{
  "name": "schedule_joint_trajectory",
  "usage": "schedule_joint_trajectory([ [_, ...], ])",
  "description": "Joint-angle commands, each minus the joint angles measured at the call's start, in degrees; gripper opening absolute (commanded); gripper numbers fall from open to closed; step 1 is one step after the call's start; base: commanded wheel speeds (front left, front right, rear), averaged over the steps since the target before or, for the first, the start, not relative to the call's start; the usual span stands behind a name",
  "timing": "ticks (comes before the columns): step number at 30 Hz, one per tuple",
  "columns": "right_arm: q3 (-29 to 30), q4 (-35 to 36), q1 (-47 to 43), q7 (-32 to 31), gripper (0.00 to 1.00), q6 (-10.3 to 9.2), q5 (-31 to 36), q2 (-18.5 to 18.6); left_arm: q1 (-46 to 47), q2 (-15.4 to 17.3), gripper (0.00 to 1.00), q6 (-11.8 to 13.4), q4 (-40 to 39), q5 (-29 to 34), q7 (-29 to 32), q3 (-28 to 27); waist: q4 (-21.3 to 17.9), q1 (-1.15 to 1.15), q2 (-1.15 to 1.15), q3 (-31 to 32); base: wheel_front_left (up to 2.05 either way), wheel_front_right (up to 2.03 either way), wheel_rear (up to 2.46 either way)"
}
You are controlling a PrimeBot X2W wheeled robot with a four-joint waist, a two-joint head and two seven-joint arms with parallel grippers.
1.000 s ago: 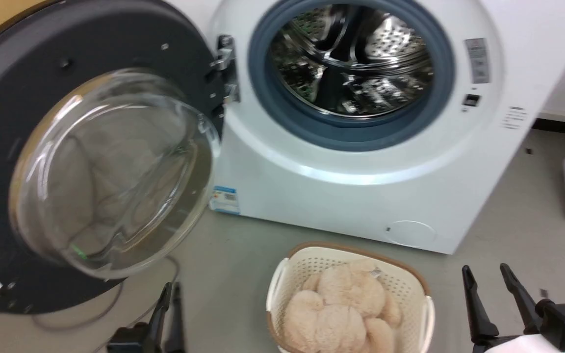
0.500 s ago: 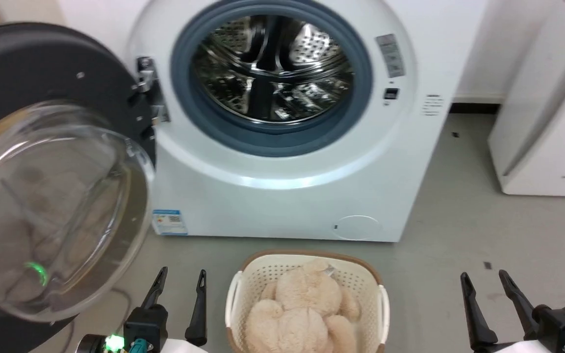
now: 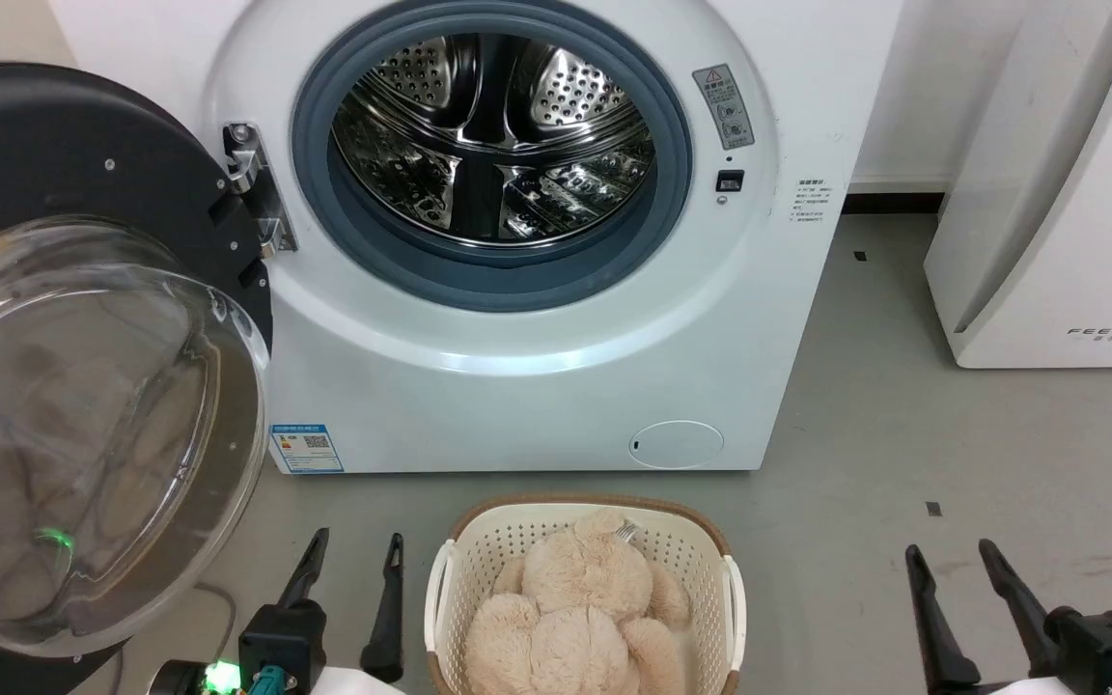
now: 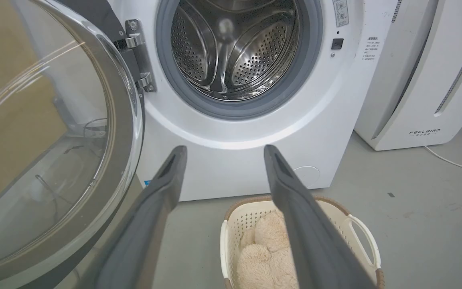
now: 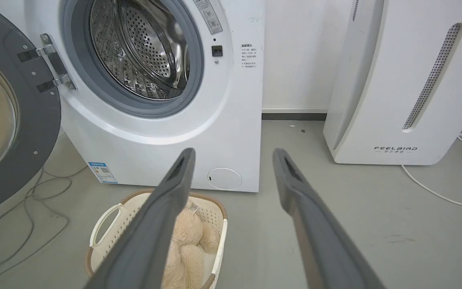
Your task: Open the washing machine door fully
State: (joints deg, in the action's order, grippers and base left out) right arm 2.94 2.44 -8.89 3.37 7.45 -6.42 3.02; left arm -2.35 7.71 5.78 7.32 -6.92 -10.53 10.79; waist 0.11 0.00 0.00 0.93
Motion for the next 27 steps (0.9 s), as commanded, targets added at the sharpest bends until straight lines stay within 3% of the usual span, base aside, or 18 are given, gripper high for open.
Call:
schedule_joint_trajectory([
  [1,0.0,0.0,0.0,0.0,0.00,-0.01,0.0,0.0,0.0,0.0,0.00,0.0,0.0,0.0,0.0,0.0,0.0,0.00,0.00,0.0,0.00,0.00,0.00],
  [27,-0.7,-0.6,2.1,-0.8,0.00,0.00,1.5,0.0,0.6,-1.2,0.00,-1.3,-1.7,1.6,2.5,-2.6,0.0,0.00,0.00,-0.2,0.00,0.00,0.00],
])
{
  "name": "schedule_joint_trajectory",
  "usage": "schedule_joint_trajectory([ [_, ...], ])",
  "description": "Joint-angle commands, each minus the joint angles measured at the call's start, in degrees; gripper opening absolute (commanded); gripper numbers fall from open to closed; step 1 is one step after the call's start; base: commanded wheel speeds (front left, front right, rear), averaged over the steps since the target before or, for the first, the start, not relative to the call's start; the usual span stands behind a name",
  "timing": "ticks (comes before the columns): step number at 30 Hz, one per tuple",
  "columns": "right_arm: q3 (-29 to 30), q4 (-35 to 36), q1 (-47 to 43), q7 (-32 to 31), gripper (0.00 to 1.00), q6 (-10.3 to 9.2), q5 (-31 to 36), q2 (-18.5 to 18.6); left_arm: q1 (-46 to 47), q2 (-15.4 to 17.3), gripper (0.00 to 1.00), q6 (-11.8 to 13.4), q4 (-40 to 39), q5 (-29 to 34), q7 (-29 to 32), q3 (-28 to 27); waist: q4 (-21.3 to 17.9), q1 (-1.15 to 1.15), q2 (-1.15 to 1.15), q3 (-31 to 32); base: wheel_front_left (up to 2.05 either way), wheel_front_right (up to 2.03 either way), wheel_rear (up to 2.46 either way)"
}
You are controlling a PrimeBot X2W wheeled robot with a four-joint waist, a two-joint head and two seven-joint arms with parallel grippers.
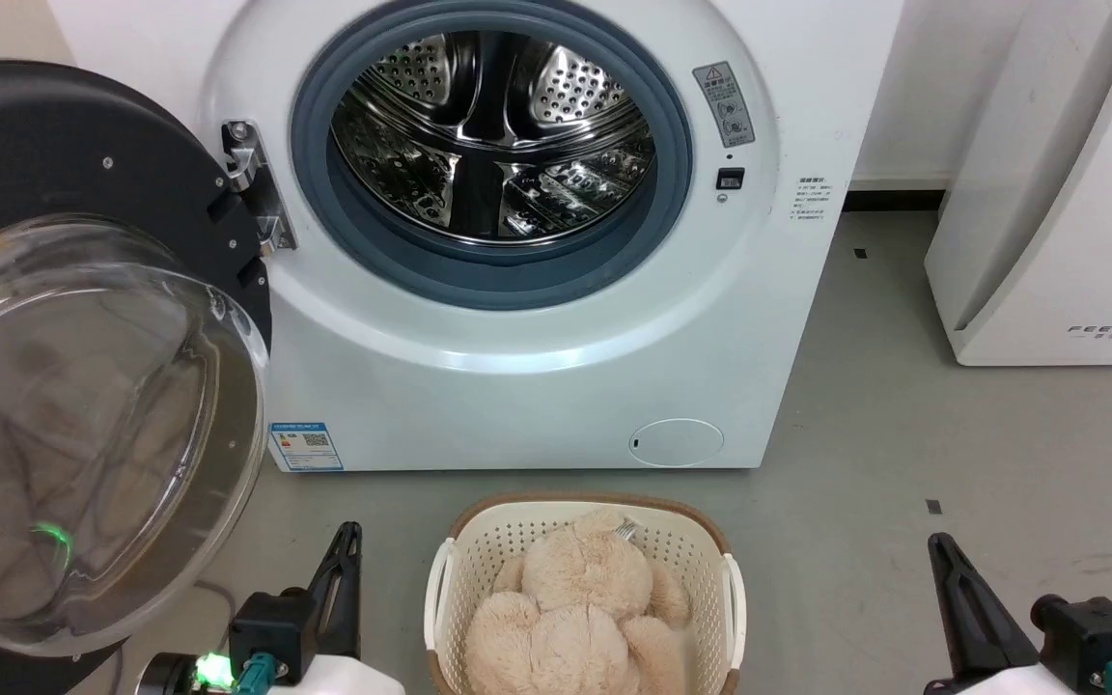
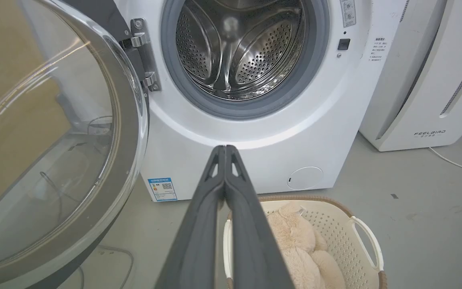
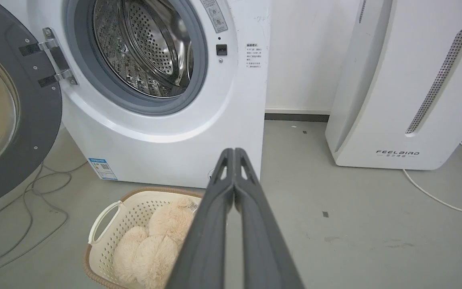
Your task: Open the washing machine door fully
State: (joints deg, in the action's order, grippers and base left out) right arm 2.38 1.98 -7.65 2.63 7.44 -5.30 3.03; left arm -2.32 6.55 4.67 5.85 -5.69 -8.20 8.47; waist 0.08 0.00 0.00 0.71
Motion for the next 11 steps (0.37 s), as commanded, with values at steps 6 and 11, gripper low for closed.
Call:
schedule_joint_trajectory([
  [6,-0.3,-0.3,1.3,-0.2,0.00,0.01,0.7,0.0,0.6,-0.2,0.00,-0.5,-0.6,0.7,0.7,-0.8,0.0,0.00,0.00,0.0,0.00,0.00,0.00],
  [11,-0.4,-0.4,1.7,-0.4,0.00,0.01,1.0,0.0,0.7,-0.4,0.00,-0.8,-0.9,1.0,1.1,-1.2,0.0,0.00,0.00,-0.1,0.00,0.00,0.00],
])
